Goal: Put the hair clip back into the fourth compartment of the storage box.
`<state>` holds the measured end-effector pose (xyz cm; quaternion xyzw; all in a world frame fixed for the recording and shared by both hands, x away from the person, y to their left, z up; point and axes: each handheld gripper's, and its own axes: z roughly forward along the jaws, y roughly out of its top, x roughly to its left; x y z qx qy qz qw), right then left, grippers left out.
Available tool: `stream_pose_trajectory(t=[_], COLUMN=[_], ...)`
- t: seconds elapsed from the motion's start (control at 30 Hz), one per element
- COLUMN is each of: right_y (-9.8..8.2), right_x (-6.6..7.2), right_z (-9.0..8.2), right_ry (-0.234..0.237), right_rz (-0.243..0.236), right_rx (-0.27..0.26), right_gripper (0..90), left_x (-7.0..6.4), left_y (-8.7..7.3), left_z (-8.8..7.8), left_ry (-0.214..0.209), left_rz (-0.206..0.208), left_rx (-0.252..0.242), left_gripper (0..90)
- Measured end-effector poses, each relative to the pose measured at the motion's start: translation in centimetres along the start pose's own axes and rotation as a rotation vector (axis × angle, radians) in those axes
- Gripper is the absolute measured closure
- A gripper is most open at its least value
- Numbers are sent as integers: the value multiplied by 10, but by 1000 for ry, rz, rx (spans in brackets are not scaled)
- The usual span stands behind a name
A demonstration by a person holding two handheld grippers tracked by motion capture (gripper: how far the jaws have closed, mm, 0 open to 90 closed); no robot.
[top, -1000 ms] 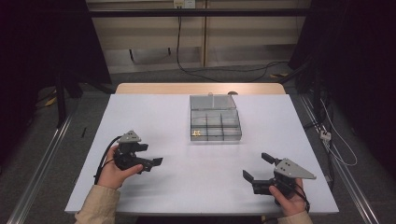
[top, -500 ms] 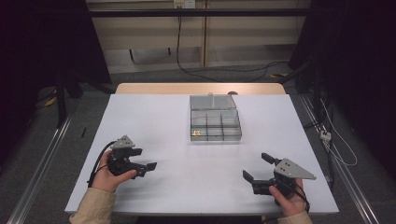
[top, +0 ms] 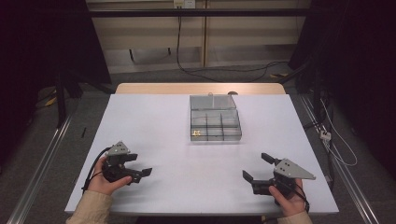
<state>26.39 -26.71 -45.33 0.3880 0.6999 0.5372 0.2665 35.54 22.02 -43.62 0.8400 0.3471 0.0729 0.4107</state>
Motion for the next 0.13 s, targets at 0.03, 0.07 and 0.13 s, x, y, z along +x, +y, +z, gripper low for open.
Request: stream_pose_trajectory(t=[0.03, 0.07, 0.13], right_y=[0, 0, 0], right_x=[0, 0, 0], right_z=[0, 0, 0], right_ry=[0, -1, -2], right_rz=[0, 1, 1], right_rx=[0, 0, -2], right_gripper=[42, 42, 42], left_x=[0, -1, 0], left_y=[-1, -1, -3], left_z=[0, 0, 1], left_ry=[1, 5, 8], left_rz=[3, 7, 10], left_rx=[-3, -5, -3], left_gripper=[124, 122, 110])
